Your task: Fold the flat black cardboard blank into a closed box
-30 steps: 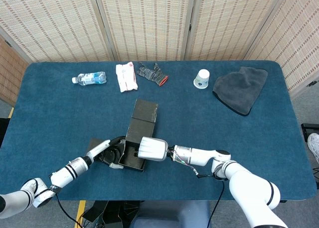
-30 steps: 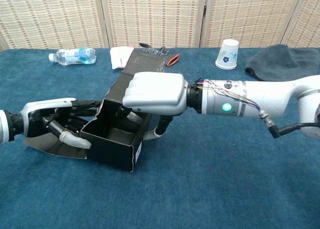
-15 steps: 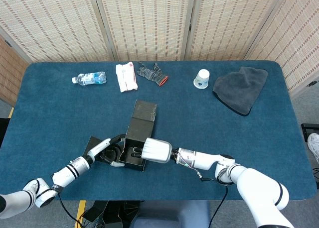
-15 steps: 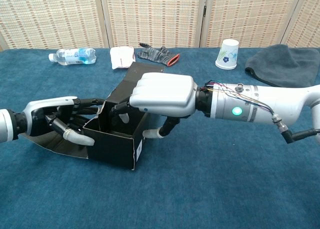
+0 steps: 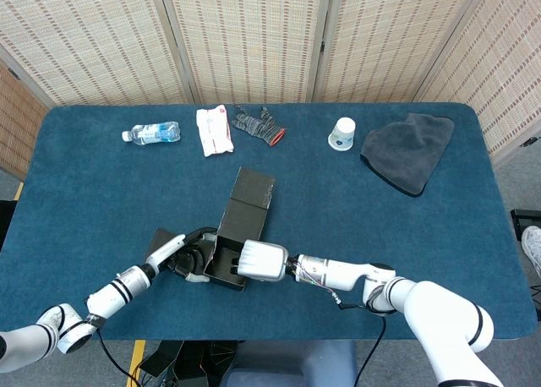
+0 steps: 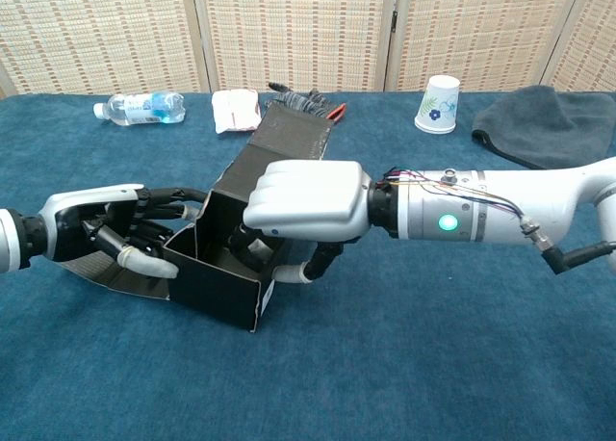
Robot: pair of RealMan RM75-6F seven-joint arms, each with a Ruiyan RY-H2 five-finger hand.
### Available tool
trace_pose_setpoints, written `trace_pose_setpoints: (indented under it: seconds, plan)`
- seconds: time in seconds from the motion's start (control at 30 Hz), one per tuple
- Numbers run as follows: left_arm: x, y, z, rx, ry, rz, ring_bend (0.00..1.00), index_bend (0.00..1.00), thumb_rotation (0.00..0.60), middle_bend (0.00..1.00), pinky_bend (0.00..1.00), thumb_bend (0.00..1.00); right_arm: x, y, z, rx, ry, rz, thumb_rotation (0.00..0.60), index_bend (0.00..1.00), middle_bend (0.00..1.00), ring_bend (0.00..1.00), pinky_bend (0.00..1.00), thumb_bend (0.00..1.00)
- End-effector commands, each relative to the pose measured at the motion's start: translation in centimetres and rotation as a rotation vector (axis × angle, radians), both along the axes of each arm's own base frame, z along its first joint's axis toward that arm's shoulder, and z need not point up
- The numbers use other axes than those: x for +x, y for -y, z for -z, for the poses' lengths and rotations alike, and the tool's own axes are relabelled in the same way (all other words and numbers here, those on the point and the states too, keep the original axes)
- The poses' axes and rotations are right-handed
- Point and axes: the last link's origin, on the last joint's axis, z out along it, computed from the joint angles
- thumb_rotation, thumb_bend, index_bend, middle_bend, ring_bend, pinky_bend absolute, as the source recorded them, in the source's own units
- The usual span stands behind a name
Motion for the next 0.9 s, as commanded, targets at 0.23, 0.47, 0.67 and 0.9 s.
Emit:
trace_pose_setpoints:
  seconds: [0.23,0.47,0.67,0.9]
  plan:
    - [-0.2,0.2,-0.1,0.000,0.006,-0.002,0.50,0.09,0.600,0.19,0.60,0.00,0.8,-0.1,-0.3,0.017,-0.032,-0.024,0.600,0.86,0.78,0.90,1.00,0.52]
    - [-0.2,0.3,-0.1,0.003,0.010,0.001,0.50,0.09,0.600,0.19,0.60,0.00,1.1,0.2,-0.9,-0.030,-0.016,-0.050,0.600,0.81,0.69,0.90,1.00,0.48]
    - [-0.1,0.2,-0.2,0.016,0.005,0.012,0.50,0.09,0.600,0.19,0.60,0.00,0.9,0.4,-1.5,-0.087,0.006,-0.054,0.600,0.28,0.32,0.83,1.00,0.25]
    - [0.3,0.4,-0.2,0.047,-0.003,0.026,0.50,0.09,0.600,0.19,0.60,0.00,0.3,0.6,-2.8,-0.156,0.036,-0.031,0.600,0.06,0.15,0.77,1.00,0.17]
